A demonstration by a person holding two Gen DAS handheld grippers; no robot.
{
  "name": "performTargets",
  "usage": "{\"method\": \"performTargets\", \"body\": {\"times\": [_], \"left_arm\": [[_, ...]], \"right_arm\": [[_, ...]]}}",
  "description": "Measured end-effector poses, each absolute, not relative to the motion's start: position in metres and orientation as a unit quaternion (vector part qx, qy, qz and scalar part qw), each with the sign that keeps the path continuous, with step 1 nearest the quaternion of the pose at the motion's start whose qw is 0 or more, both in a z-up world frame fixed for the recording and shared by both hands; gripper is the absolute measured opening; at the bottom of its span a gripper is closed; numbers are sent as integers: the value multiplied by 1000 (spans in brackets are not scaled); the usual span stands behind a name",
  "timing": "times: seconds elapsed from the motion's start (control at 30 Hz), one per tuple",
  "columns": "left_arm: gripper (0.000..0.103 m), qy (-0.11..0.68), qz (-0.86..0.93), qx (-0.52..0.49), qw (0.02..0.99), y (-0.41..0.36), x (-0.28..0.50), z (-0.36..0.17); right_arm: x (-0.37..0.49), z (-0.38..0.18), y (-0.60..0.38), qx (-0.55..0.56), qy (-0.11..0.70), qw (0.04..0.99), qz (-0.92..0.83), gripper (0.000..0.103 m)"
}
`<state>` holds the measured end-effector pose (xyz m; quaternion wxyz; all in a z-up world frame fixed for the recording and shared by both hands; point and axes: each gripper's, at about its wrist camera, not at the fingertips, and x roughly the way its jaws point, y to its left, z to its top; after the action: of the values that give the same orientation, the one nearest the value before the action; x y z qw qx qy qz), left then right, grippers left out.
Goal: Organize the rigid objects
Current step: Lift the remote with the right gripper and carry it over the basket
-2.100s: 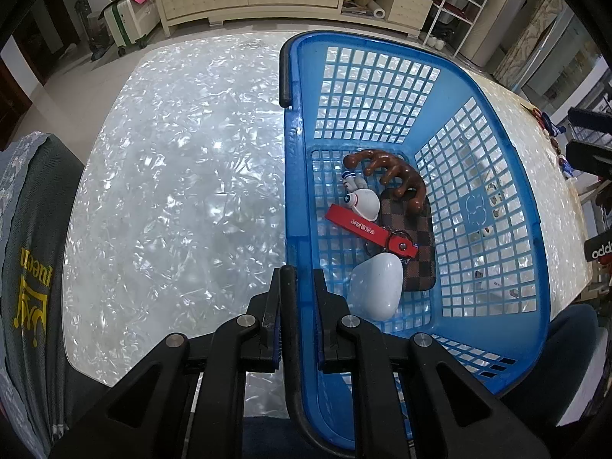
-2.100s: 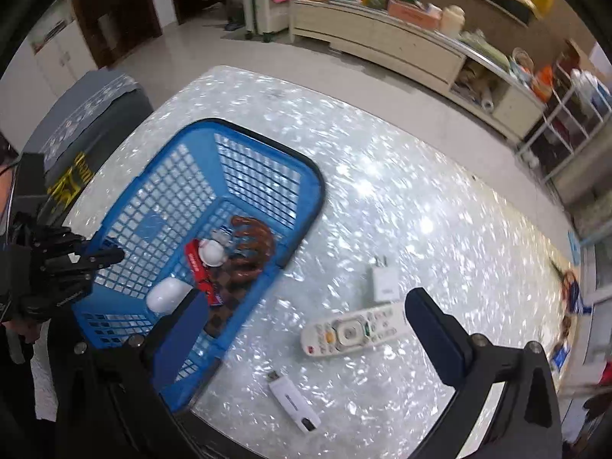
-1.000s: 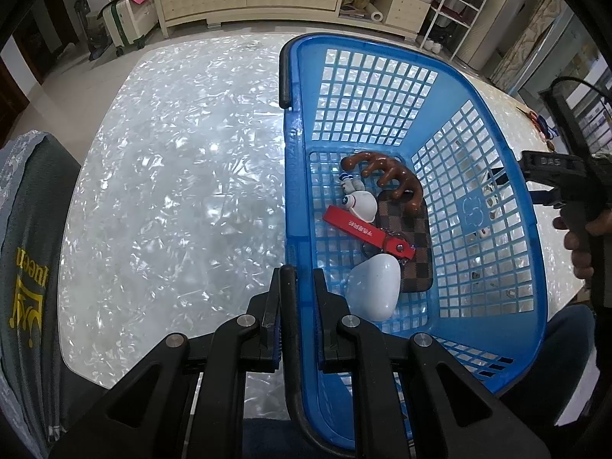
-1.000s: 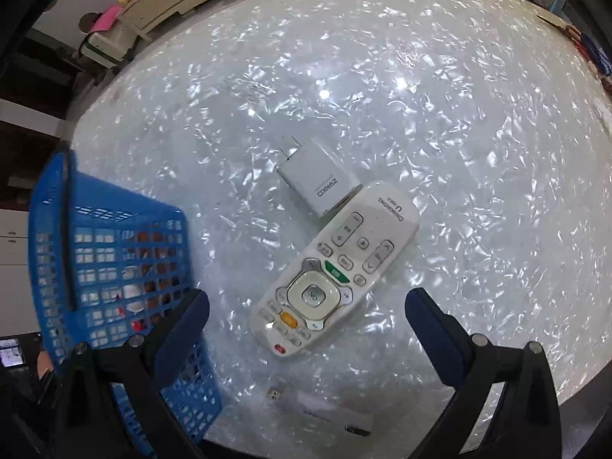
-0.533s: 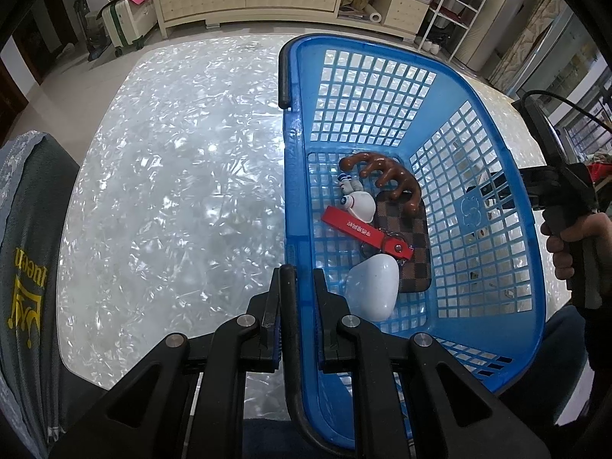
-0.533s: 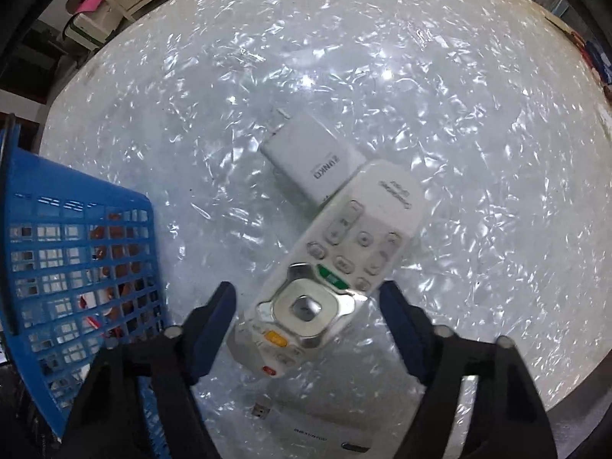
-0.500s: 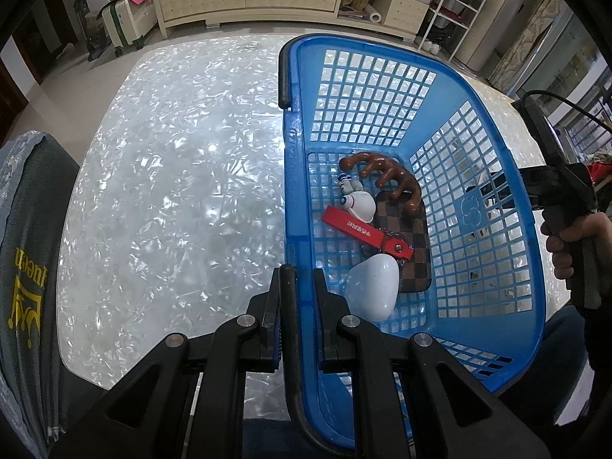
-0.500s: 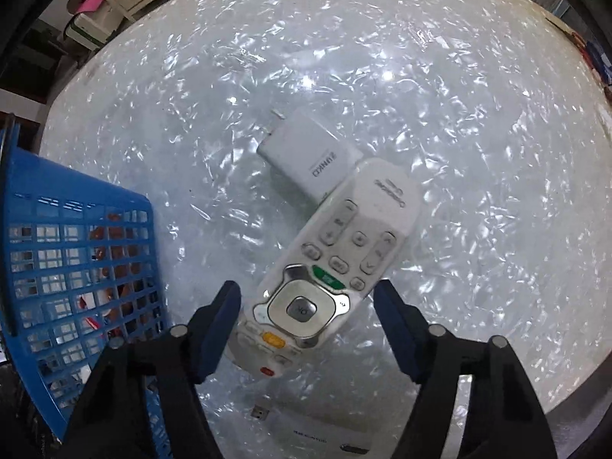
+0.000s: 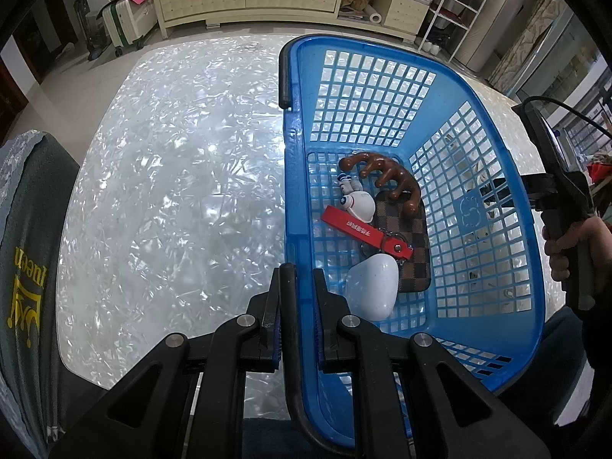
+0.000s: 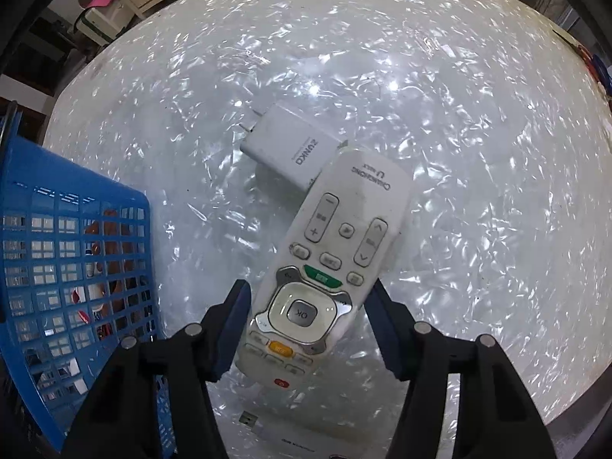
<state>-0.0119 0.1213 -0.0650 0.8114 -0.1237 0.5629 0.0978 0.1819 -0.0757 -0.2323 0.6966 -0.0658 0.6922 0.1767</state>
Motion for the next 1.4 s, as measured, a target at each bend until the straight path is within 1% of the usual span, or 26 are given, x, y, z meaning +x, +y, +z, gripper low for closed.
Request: {"method": "performTargets", "body": {"times": [0.13, 0.63, 0.93, 1.1, 1.4], "left_arm": [[14, 563, 98, -124, 811, 120, -12, -64], [14, 563, 100, -122, 811, 119, -12, -64], [14, 564, 103, -121, 810, 120, -11, -65], [14, 564, 103, -122, 810, 120, -11, -66], [14, 563, 110, -116, 811, 118, -11, -66]], "right_arm": [[175, -228, -95, -59, 691, 697, 183, 52], [164, -224, -136, -57, 681, 702, 201, 51], [164, -172, -142, -54, 660, 715, 226, 51], [156, -127, -149, -62, 634, 728, 252, 51], [130, -56, -112, -105, 583, 738, 325, 51]]}}
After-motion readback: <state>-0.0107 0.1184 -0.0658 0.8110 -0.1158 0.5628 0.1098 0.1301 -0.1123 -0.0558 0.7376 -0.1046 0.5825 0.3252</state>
